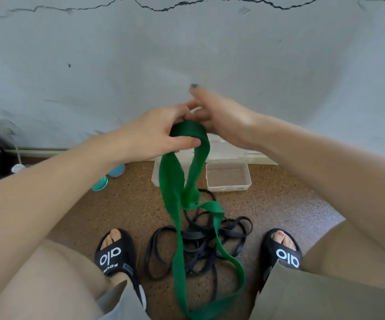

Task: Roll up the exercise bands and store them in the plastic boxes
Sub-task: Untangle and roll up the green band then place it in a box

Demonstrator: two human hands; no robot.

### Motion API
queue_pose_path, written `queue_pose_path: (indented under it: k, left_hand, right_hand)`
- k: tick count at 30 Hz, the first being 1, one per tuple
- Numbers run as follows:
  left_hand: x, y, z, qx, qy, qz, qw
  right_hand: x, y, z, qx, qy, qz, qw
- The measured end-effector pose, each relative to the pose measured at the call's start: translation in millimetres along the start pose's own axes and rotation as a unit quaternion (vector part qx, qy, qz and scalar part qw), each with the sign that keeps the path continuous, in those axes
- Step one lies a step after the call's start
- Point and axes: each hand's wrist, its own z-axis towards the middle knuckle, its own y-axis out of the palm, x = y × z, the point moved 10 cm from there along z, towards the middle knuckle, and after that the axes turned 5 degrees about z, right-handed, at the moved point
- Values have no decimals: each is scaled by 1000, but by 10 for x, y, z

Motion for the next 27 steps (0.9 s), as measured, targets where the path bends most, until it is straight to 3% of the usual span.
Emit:
queue_pose_path:
  k: [2,4,8,12,19,21,23,25,27]
  left_hand:
    - [-22,-3,9,3,0,-11,1000]
    - [-88,-50,5,15,-16,-21,1000]
    - [-226,-74,14,16,-33,-34,999]
    - [-307,66,16,2,-26,-38,999]
    - [-384,225,59,-10,-29,-42,999]
    - [-359,107,51,1,-32,-24,999]
    - [-312,-62,6,22,-29,-38,999]
    - [-239,-211,-34,45,-19,-60,997]
    - [-148,-212,-57,40,-9,-58,997]
  right_hand:
    - [-17,138,-56,3,-14,-128,992]
    - [-3,128,-36,29,-14,-145,989]
    - [-110,-108,67,124,-38,-32,991]
    - [-326,-329,57,166,-87,120,975]
    - [-314,-933,-6,251,-89,141,953]
    - [-221,-1055,43,246,-51,83,964]
    - [-25,-1103,78,205,35,-91,974]
    - [272,-999,73,114,120,-262,951]
    - [431,-761,77,52,132,-289,947]
